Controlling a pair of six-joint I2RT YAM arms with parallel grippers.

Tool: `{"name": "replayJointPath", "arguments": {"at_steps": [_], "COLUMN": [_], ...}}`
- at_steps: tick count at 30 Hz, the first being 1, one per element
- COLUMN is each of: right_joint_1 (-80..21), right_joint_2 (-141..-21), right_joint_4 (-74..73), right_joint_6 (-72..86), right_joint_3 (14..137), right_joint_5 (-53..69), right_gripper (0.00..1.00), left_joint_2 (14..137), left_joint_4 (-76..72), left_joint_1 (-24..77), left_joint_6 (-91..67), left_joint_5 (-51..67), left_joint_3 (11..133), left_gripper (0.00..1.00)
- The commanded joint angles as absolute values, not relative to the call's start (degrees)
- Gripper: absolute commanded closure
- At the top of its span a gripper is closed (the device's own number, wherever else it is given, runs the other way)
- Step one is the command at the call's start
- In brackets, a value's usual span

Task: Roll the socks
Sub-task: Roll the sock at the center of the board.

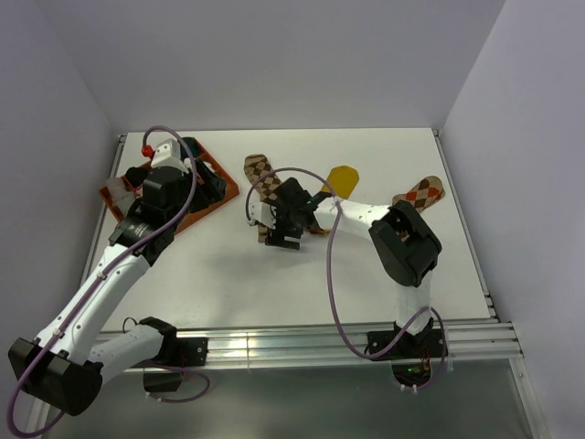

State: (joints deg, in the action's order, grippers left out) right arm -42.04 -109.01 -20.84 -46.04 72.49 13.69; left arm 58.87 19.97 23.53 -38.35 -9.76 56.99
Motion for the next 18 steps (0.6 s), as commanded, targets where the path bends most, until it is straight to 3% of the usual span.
{"name": "replayJointPath", "arguments": {"at_steps": [1,12,16,18], "right_joint_1": [-43.24,-45.26,-45.35,-45.35], "right_joint_2": [-109.86,-113.64,-115.22,-115.75], "right_joint_4": [-18.28,-18.19,-19.33,-19.16], "right_joint_6": [-47.99,-47.99,-47.11,-46.15], "right_joint_3": [76.2,78.48,80.15,80.33], "right_joint_5": [12.39,11.42,10.9,10.81], "right_gripper": [0.14,0.19,0.33,0.45], "left_joint_2": [57.57,57.83,58.53,58.8], "left_joint_4": [19.95,19.6,19.07,18.81], "left_joint_1": [22.94,22.15,22.15,22.15], "left_joint_6": [-37.53,-36.56,-36.83,-37.0], "left_joint_5": [-10.19,-9.41,-8.53,-8.0], "left_joint_3": [59.68,59.24,58.54,57.75], "left_gripper": [0.25,0.25,0.26,0.26]}}
